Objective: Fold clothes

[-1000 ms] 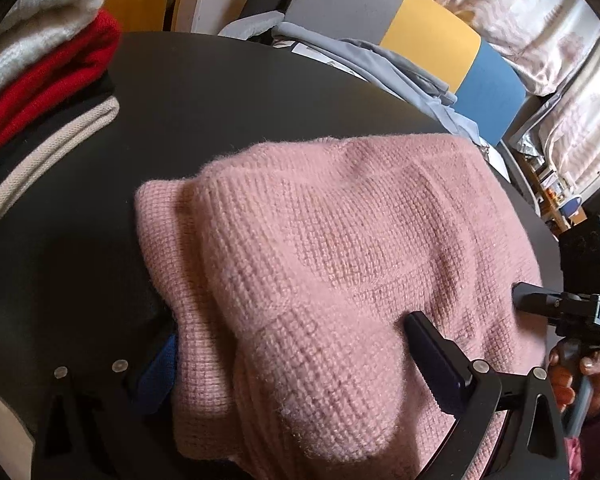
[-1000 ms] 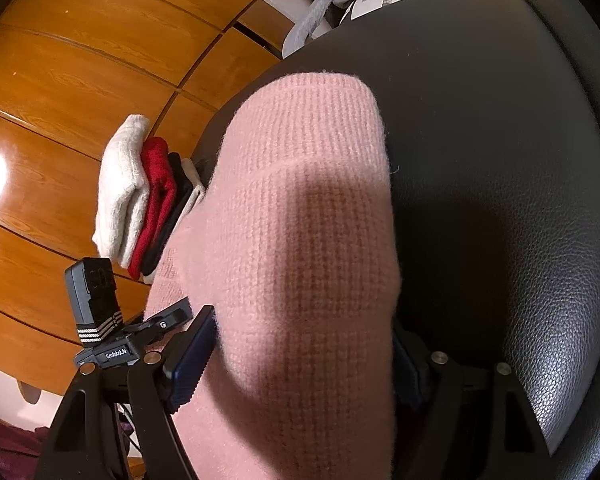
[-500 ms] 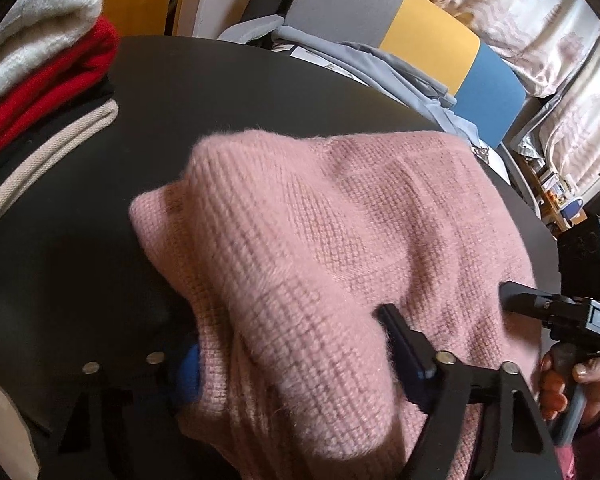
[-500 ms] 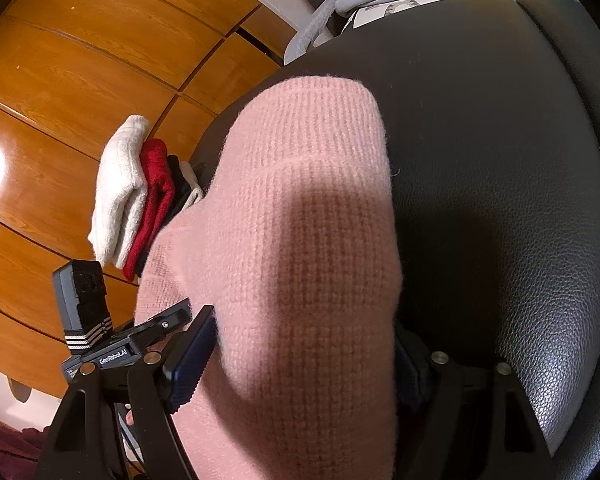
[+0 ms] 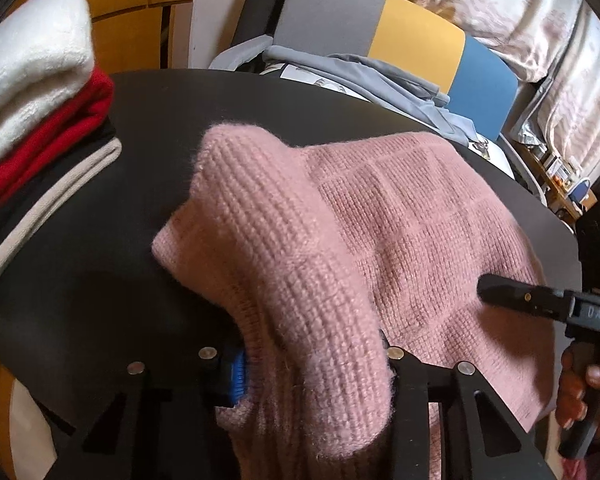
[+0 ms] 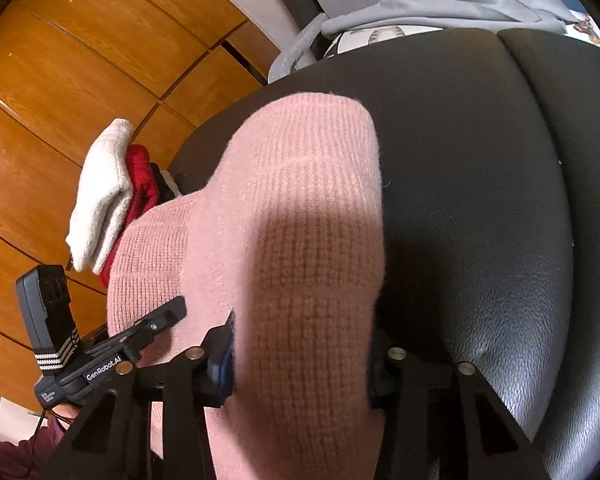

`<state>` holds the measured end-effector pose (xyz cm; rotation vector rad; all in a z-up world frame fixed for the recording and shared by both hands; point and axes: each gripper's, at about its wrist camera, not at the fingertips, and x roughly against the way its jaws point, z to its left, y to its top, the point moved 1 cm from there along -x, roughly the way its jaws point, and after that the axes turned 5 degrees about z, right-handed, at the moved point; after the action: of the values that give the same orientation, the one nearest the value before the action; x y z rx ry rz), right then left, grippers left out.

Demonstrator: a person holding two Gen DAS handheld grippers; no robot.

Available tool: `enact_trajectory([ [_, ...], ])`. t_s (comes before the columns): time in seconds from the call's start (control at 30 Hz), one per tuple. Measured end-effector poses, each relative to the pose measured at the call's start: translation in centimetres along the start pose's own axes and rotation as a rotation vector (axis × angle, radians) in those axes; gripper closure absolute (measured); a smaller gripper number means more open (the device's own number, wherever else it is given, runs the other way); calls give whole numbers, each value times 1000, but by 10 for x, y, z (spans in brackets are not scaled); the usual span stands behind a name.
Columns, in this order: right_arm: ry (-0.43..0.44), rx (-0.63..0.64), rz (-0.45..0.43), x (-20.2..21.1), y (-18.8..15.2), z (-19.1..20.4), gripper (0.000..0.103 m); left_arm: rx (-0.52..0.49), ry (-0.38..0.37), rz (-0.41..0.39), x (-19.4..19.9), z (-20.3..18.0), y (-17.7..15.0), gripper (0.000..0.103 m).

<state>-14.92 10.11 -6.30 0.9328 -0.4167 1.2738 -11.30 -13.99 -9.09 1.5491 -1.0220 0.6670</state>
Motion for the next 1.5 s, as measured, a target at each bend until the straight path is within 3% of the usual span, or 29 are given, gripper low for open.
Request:
enact_trajectory([
  [0.3,62,41,-41,23,-8,39,61,-27,5,-41,32,-5,-11,64],
  [0.5,122,120,-54,36,-3,96,61,-32,-6,-122,77,7,-5,64],
  [0.67,210,237,-77,35,40,175,61,-12,15,-240,132,41,29,64],
  [0.83,342,325,-82,24,113,246,61,19,118,-393,201,98,88,64],
  [0.97,458,354,-47,-16,180,314,61,98,188,-443,242,160,141,64],
  [1.17,529,310,59,-113,251,389,61,321,200,-409,260,275,198,63],
  [1.37,453,301,151,-192,264,400,60,384,252,-306,213,336,206,62],
  [1.43,404,293,166,-212,263,390,54,379,261,-294,196,344,200,58],
  [1.5,412,258,178,-228,262,375,46,376,256,-303,183,351,194,49],
])
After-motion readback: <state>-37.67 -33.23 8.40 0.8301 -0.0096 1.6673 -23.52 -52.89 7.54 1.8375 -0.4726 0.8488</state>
